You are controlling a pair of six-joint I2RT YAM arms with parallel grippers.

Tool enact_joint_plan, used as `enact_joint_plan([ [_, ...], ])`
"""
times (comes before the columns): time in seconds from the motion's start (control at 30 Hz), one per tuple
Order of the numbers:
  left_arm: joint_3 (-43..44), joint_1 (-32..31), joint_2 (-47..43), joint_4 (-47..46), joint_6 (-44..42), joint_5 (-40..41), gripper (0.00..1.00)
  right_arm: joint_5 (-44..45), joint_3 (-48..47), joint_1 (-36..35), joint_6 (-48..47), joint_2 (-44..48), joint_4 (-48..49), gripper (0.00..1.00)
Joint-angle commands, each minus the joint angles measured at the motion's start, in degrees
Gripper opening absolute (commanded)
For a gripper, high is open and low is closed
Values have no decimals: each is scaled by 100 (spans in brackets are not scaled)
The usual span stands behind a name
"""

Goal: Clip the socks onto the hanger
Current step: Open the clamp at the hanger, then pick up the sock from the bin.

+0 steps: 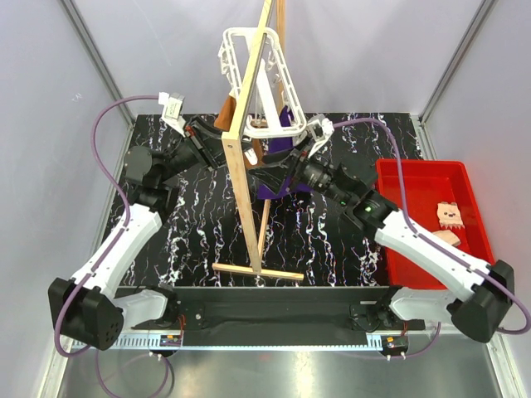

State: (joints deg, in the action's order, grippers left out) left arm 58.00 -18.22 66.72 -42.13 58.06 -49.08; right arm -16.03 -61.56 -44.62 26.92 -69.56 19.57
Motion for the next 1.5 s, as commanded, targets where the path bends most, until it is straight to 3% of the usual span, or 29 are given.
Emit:
enact_joint_plan([
  [0.0, 282, -24, -177, 152, -217, 144, 0, -5, 55, -20, -432, 548, -724, 76],
  [0.17, 370, -24, -238, 467, -339, 214, 0, 109, 302, -20, -688, 1381, -1956, 75],
  [0.23, 396, -15, -221, 504, -331, 197, 0, 529, 364, -20, -565, 1715, -2798, 74],
  [0.37, 493, -24, -203, 758, -339, 214, 0, 1905, -21, -20, -144, 1850, -4265, 67],
  [0.5, 563, -15, -212, 1127, -532, 285, 0, 3393, -1109, -3, 286, 1552, -6388, 64],
  [0.57, 564, -15, -221, 1286, -629, 311, 0, 4121, -1436, 58, 436, 1385, -7008, 63],
  [0.67, 414, -24, -264, 1373, -699, 460, 0, 4354, -1780, 777, 586, 1357, -7818, 58],
  [0.7, 388, -24, -265, 1400, -726, 513, 0, 4180, -1807, 1597, 543, 1349, -8020, 58],
  [0.8, 353, -41, -212, 1409, -761, 645, 0, 3389, -1737, 2893, 175, 1130, -8022, 58],
  [0.93, 440, -77, -133, 1497, -779, 680, 0, 1676, -1614, 5457, -11, 348, -7714, 60],
  [1.03, 502, -85, -150, 1629, -858, 663, 0, 2478, -1465, 5894, 576, -232, -7512, 60],
  [1.07, 519, -94, -159, 1629, -849, 654, 0, 3169, -1290, 5999, 995, -286, -7390, 60],
  [1.23, 520, -94, -203, 1638, -806, 637, 0, 3985, -306, 6272, 2018, -278, -6687, 60],
  [1.37, 414, -129, -194, 1366, -648, 610, 0, 4712, -40, 6466, 1793, -549, -5863, 63],
  [1.47, 414, -156, -142, 1304, -603, 593, 0, 4934, -460, 6580, 1485, -1225, -5807, 68],
])
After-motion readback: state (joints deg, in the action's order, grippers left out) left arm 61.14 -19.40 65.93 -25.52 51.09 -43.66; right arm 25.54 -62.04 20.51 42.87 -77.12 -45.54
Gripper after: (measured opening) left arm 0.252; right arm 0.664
